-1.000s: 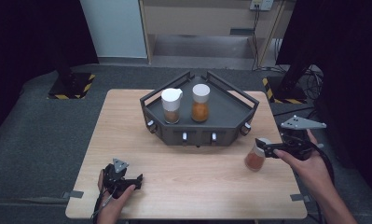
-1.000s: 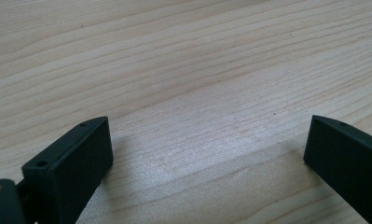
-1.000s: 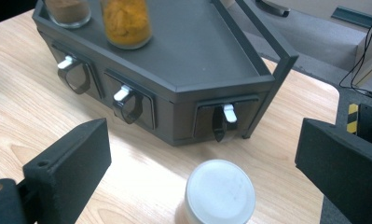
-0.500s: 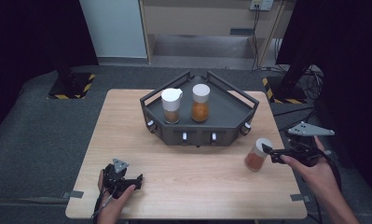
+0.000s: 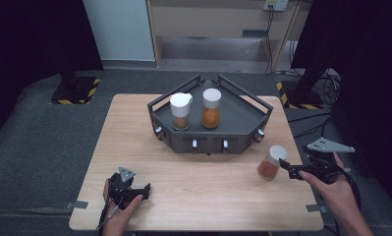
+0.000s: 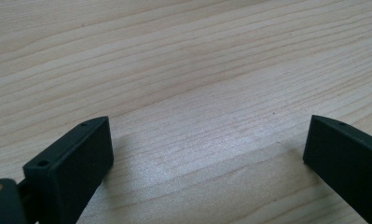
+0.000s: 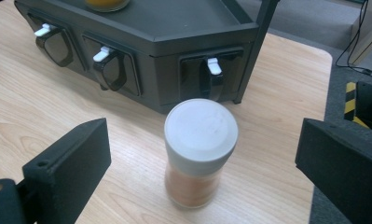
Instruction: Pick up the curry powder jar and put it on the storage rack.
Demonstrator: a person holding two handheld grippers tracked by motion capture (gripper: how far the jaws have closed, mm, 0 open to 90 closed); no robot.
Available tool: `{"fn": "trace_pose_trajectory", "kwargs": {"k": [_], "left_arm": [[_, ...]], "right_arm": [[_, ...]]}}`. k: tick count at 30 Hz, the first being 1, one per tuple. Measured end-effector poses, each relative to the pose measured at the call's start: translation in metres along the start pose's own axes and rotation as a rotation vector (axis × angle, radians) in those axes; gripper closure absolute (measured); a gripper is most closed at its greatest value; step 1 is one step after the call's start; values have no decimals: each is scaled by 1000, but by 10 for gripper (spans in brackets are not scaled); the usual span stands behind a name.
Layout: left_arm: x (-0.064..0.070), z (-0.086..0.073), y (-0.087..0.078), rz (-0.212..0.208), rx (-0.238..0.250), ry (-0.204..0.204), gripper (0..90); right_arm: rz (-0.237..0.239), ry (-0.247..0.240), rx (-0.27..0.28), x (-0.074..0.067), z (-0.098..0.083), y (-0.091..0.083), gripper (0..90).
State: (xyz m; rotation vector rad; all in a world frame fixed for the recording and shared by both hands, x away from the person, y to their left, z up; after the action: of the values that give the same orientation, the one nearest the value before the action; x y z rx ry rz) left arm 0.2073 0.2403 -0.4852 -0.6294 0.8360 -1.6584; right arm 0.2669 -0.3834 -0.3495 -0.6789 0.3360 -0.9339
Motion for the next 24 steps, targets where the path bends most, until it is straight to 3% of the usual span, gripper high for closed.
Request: {"fn": "trace_pose_trajectory", "kwargs": {"k": [24], "left_arm": [[0, 0, 0, 0, 0, 0, 1]], "right_arm": [[15, -5, -9, 0, -29, 13, 29]]}}
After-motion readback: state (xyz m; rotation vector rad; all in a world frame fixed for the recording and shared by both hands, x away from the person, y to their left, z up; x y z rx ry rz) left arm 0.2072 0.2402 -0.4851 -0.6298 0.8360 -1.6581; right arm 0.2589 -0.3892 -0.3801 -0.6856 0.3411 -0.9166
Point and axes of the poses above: each handheld gripper's, and its own axes: y roughly forward along the jaws, z roughly out of its top, x roughly to its right, the point moved 3 cm from there along y, roughly forward along the jaws, and after that the axes turned 8 degrees about -x, right-handed, at the moved point
